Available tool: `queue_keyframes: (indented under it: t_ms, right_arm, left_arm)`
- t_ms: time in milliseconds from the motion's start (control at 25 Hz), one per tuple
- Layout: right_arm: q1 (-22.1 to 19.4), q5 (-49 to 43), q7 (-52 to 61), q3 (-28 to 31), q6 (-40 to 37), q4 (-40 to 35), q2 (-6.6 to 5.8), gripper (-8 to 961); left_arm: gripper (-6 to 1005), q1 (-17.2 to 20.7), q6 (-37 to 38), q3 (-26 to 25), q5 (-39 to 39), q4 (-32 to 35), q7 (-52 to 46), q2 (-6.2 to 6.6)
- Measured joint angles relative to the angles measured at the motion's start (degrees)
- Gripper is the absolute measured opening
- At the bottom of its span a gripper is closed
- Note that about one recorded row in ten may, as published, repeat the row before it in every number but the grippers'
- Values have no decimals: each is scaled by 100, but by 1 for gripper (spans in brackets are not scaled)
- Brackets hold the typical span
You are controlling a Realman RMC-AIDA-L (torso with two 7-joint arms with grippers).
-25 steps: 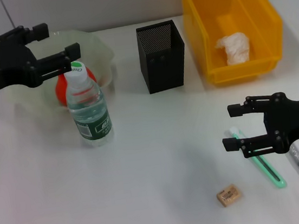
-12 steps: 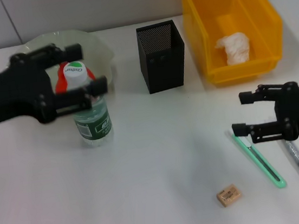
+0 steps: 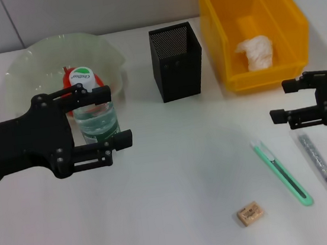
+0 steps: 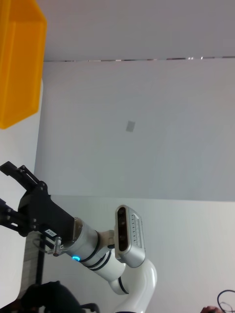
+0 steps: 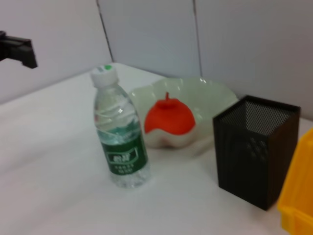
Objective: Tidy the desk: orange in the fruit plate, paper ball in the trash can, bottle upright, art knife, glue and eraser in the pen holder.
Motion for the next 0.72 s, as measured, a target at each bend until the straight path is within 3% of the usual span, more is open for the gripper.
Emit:
queue_keyframes:
  t_ms: [200, 720]
  right_arm:
    - [345, -796, 700, -17, -266, -584, 10, 820]
    - [1361, -2231, 2031, -59, -823, -1091, -33, 821]
  left_arm:
    - [810, -141, 11, -40, 4, -506, 284, -3]
    - [810, -86, -76, 360, 48, -903, 1074, -23]
